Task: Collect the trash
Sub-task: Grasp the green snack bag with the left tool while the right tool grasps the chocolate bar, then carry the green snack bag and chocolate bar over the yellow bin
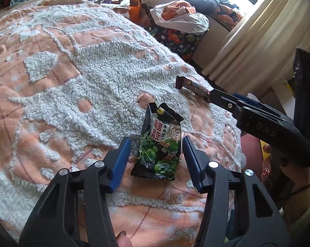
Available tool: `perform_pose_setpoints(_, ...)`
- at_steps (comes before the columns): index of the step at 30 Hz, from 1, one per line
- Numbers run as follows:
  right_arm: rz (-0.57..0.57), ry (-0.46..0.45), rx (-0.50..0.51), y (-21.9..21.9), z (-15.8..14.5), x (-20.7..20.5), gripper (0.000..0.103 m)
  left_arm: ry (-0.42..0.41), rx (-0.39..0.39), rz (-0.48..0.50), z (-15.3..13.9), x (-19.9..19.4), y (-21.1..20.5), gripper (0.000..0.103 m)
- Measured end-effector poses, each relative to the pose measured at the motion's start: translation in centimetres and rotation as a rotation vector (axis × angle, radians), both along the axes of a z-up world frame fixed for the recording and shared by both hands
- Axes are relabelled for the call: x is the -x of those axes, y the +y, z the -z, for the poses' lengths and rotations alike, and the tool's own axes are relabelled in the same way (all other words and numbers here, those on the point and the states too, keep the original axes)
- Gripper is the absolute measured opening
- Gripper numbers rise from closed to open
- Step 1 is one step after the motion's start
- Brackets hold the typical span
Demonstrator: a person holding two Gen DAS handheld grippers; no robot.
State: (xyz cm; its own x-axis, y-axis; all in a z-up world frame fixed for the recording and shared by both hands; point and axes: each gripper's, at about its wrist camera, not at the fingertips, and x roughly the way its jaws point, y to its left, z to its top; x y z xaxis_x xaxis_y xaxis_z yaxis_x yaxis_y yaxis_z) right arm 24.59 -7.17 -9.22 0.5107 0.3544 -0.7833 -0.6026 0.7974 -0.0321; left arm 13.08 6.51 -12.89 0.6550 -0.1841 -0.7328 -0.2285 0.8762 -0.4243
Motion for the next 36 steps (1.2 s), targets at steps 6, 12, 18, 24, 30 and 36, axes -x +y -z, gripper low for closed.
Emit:
perform_pose_setpoints(6, -0.044, -0.023, 0.12, 2.7, 2.1, -1.6, 0.069, -0.003, 0.017, 0.023, 0.6, -0.2, 0.0, 0.029)
perform_pose_setpoints(12, -0.089, 0.01, 0.099, 3.3, 3.6, -1.8, 0.024, -0.018, 0.028, 0.031, 0.8, -0.4, 0.1, 0.021)
perform_pose_setpoints(18, -0.061, 0.063, -0.073, 0.5, 2.5, 0.3, 0.022, -0.055, 0.015, 0.044, -0.1, 0.0, -0.2, 0.007)
perform_pose_setpoints(24, 0.03, 0.054, -0.24, -4.8, -0.4, 2.9, 0.022, -0.129, -0.039, 0.094, -2.6, 0.2, -2.3, 0.007)
perform_pose_setpoints(30, 0.16, 0.027, -0.367, -11.7, -2.9, 4.5, 0.022, -0.187, -0.07, 0.173, -4.8, -0.6, -5.6, 0.007)
perform_pose_setpoints(36, 0.301, 0.04, -0.451, -18.4, -3.4, 5.4, 0.022, -0.226, -0.088, 0.25, -6.5, -1.1, -9.2, 0.007)
